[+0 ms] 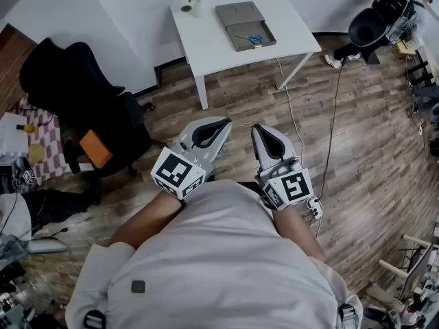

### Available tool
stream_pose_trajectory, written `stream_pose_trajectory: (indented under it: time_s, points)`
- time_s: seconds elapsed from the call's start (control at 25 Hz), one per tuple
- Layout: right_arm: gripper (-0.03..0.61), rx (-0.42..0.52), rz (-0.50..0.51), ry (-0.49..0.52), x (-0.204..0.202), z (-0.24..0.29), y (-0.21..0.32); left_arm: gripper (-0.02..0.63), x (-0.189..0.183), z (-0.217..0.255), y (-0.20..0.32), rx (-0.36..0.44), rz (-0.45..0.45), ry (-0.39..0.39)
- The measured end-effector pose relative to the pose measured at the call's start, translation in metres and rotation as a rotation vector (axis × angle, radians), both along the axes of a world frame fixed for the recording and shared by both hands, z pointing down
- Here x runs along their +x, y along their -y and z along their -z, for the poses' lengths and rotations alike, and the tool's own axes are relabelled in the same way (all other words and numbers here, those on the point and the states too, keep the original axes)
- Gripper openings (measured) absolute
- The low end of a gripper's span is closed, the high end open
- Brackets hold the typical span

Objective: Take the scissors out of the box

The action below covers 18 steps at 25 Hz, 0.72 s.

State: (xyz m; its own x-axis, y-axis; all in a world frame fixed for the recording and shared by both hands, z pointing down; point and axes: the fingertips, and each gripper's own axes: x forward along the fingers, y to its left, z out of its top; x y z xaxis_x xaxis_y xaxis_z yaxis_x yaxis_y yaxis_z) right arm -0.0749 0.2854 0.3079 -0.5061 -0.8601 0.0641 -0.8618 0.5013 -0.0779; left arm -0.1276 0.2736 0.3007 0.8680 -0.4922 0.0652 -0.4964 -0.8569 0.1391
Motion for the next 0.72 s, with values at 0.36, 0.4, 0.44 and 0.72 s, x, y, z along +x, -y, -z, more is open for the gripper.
stream_pose_trajectory:
  time_s: [0.36,0.4,0.44,0.72]
  points:
    - [0.011,0.019,-0.031,-0.071,0.009,0.002,0.039,0.005,0.013,-0.004,0.044,-0.024,-0.037,-0.010]
    - [0.011,0.018,-0.027,-0.071,0.012,0.001,0.045,0.005,0.017,-0.004,0.050,-0.024,-0.034,-0.011]
    - [0.011,0.017,-0.022,-0.071,0.016,0.001,0.051,0.005,0.021,-0.004,0.056,-0.024,-0.031,-0.011]
    - [0.011,0.024,0.047,-0.058,0.052,0.007,0.103,0.005,0.059,-0.003,0.100,-0.020,0.014,0.006]
